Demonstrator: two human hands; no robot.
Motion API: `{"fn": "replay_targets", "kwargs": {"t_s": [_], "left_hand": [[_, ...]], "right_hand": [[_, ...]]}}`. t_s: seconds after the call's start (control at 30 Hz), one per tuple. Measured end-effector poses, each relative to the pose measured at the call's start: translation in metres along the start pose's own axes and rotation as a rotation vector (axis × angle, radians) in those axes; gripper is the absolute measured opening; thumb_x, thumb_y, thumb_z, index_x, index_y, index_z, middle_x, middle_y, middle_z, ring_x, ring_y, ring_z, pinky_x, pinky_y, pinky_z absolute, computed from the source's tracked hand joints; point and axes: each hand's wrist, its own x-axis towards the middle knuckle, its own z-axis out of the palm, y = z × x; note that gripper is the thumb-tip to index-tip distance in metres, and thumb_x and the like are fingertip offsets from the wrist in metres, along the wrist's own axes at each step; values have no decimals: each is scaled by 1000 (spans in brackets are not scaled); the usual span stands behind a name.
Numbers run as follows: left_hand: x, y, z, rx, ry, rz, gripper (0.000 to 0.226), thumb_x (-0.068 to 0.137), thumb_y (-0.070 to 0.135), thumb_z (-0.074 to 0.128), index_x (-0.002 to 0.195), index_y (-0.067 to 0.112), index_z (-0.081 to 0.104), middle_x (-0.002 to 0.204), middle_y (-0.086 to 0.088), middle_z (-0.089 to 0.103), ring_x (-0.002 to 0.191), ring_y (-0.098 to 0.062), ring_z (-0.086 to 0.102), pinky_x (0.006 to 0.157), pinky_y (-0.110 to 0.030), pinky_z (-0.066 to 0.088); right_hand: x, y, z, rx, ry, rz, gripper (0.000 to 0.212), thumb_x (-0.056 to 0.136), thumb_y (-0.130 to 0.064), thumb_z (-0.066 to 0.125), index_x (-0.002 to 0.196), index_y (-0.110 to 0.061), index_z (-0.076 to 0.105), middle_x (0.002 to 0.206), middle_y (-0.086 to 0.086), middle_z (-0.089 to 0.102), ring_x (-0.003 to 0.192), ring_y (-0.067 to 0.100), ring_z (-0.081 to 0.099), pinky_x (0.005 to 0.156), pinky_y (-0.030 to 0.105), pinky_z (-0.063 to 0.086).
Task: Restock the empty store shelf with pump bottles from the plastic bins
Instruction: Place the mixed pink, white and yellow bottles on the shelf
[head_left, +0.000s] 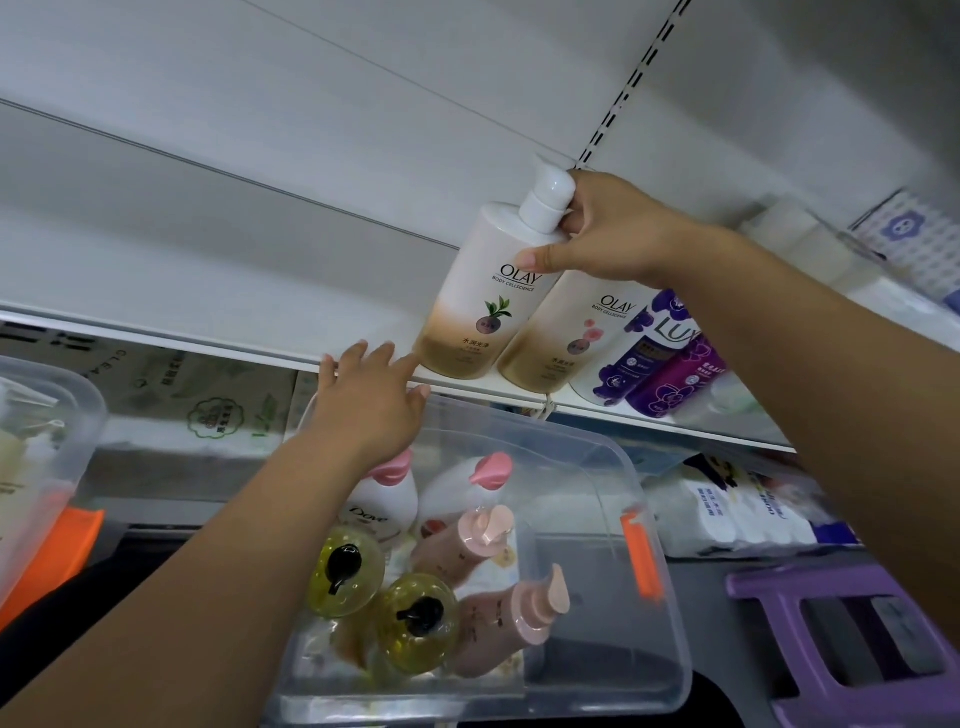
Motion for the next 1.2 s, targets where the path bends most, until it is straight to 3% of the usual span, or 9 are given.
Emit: {"fn": "replay_targets", "kwargs": {"t_s": [0.17,0.57,0.77,0.87,0.97,1.03,1.13,1.2], "left_hand": [[1,2,0,17,-27,-7,52,103,48,30,153,34,26,163,-1,17,151,-30,4,120,-56,3],[3,-1,1,54,-41,-21,50,100,53,34,147,34,40,163,1,16,151,-28,4,121,-54,3],[1,0,2,48,-32,-9,51,100,52,35,148,33,39,164,1,15,151,-27,4,121,-53,2],[0,-3,3,35,-12,2,51,101,49,35,147,30,41,164,-1,17,151,-26,6,121,-52,3],[-3,-4,3,13,29,12,47,101,44,38,142,23,50,160,-3,28,150,-23,15,121,-50,10],[-8,-3,0,-2,69,18,44,101,40,41,135,17,57,151,-6,42,145,-24,28,118,-48,20],[-19,0,-8,-89,118,-18,41,100,35,46,128,10,62,137,-10,54,132,-28,44,108,-42,33],[-28,0,-11,-125,137,-36,40,100,34,48,129,10,62,138,-9,55,129,-28,47,105,-41,36]], "right_hand": [[-1,-1,-3,-17,-20,8,47,74,-20,91,113,-12,66,111,2,74,107,20,70,101,46,54],[-7,-2,-4,52,17,27,52,66,-22,95,110,-12,70,108,0,76,102,16,73,98,41,56],[-5,4,2,137,8,28,52,69,-18,94,111,-10,65,117,6,73,111,19,70,101,43,55],[-7,5,3,119,78,17,68,59,-29,98,115,-21,60,124,1,68,118,15,64,106,40,51],[-16,5,0,146,166,43,98,61,-28,98,144,-18,46,143,-2,56,133,11,52,110,27,41],[-28,4,1,213,234,61,106,62,-31,97,150,-16,39,147,0,52,136,12,49,110,27,40],[-59,0,12,251,409,54,89,70,-32,93,144,-17,47,142,-3,56,131,11,52,109,27,45],[-89,-3,23,238,495,37,67,80,-26,86,138,-18,53,140,-6,56,129,8,53,99,15,48]]}}
